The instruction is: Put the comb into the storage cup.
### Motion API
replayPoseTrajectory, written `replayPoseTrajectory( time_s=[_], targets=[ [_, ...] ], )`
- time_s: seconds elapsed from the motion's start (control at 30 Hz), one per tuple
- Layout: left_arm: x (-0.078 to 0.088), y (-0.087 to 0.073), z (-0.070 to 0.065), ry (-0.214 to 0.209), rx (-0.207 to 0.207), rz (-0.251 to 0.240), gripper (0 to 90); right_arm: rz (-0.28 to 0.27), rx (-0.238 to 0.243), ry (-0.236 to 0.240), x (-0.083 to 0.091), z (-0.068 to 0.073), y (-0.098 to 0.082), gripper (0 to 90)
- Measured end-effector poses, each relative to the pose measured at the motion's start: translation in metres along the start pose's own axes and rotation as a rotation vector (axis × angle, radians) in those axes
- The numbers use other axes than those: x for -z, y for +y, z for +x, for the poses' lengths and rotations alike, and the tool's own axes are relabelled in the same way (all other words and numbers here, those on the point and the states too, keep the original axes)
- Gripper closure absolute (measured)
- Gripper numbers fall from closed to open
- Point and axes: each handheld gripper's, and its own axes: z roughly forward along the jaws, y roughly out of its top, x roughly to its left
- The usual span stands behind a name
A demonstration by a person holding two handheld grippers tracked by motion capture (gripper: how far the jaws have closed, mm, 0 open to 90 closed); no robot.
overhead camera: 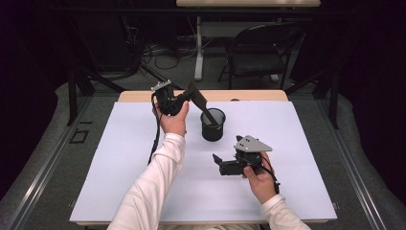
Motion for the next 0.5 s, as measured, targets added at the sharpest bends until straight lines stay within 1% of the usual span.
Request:
replayPoseTrajectory(
  time_s=[0.5],
  targets=[
    [-0.011, -0.013, 0.003, 0.007, 0.010, 0.030, 84.2, 0.005, 0.004, 0.004, -0.001, 0.000, -0.001, 0.0]
  ],
)
